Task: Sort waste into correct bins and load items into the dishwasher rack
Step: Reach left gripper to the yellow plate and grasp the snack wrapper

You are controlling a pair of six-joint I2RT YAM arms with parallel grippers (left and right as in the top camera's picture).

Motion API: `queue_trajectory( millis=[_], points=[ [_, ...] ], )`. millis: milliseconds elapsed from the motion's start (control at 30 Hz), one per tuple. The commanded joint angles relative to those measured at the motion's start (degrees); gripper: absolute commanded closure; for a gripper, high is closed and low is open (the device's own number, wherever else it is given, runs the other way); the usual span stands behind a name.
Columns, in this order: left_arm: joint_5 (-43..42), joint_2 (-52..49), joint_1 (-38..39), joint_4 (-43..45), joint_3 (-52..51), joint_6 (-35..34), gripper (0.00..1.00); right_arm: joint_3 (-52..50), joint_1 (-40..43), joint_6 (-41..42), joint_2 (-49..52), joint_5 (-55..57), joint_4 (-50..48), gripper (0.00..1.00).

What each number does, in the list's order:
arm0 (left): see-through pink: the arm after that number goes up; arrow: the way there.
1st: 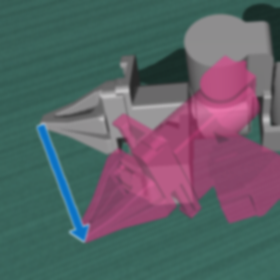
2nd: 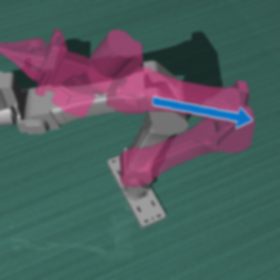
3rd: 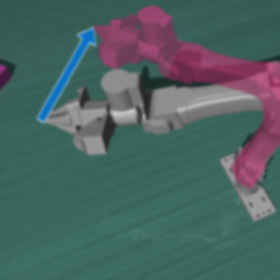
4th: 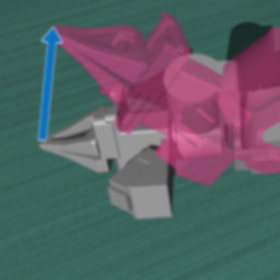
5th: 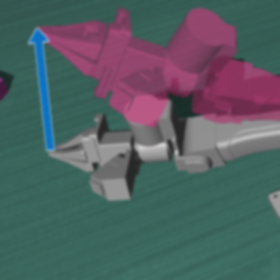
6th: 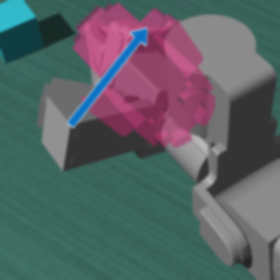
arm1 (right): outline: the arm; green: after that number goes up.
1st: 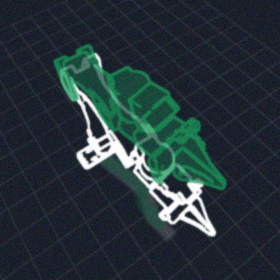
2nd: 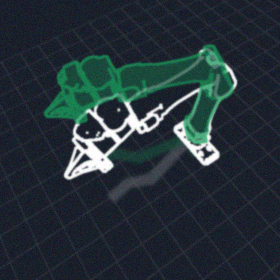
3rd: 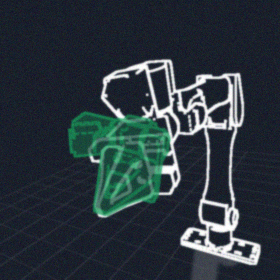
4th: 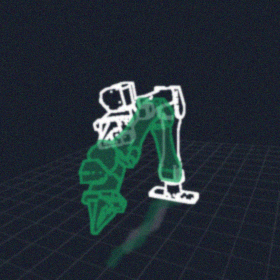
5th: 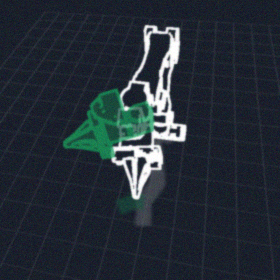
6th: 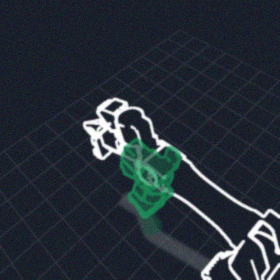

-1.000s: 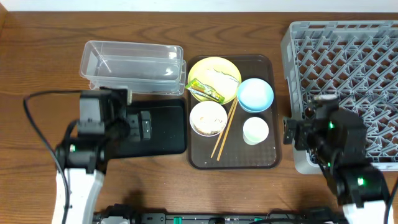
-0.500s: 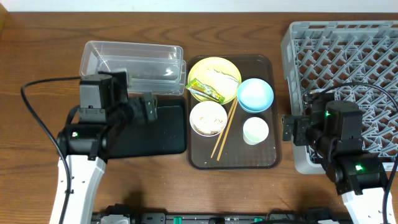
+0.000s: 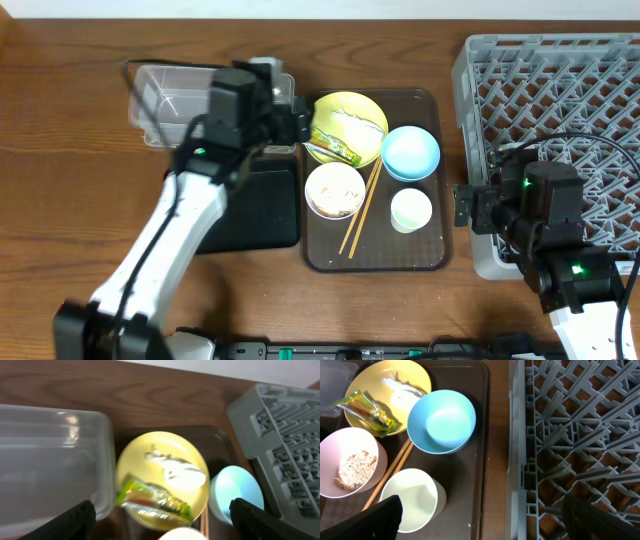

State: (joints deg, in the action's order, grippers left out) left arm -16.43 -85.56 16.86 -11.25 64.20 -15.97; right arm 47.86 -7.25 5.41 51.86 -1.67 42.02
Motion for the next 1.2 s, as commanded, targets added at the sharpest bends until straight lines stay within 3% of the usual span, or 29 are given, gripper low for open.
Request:
queue_trajectory(
  millis=[0, 367, 733, 900, 1167],
  points=[
    [-0.4, -4.8, 2.6, 2.1, 1.2, -3.1, 0.12, 1.3, 0.1, -0.8, -0.2, 0.1, -0.1, 0.01],
    [-0.4, -17.0, 5.5, 5.8, 1.2, -9.2, 0.15, 1.2, 0.1, -0.8, -0.2, 0.1, 0.2, 0.01],
    [1.0, -20.7, 5.8, 5.7, 1.2, -13.0, 0.17, 1.2, 0.1, -0.8, -0.2, 0.1, 0.2, 0.01],
    [1.0, -21.9, 5.9, 4.7, 0.9, -19.8, 0.21, 1.2, 0.1, -0.7, -0.2, 0.1, 0.2, 0.01],
    [1.0, -22.1, 6.1, 4.7, 0.7, -20.2, 0.21, 1.2, 0.1, -0.7, -0.2, 0.1, 0.2, 0.01]
  ],
)
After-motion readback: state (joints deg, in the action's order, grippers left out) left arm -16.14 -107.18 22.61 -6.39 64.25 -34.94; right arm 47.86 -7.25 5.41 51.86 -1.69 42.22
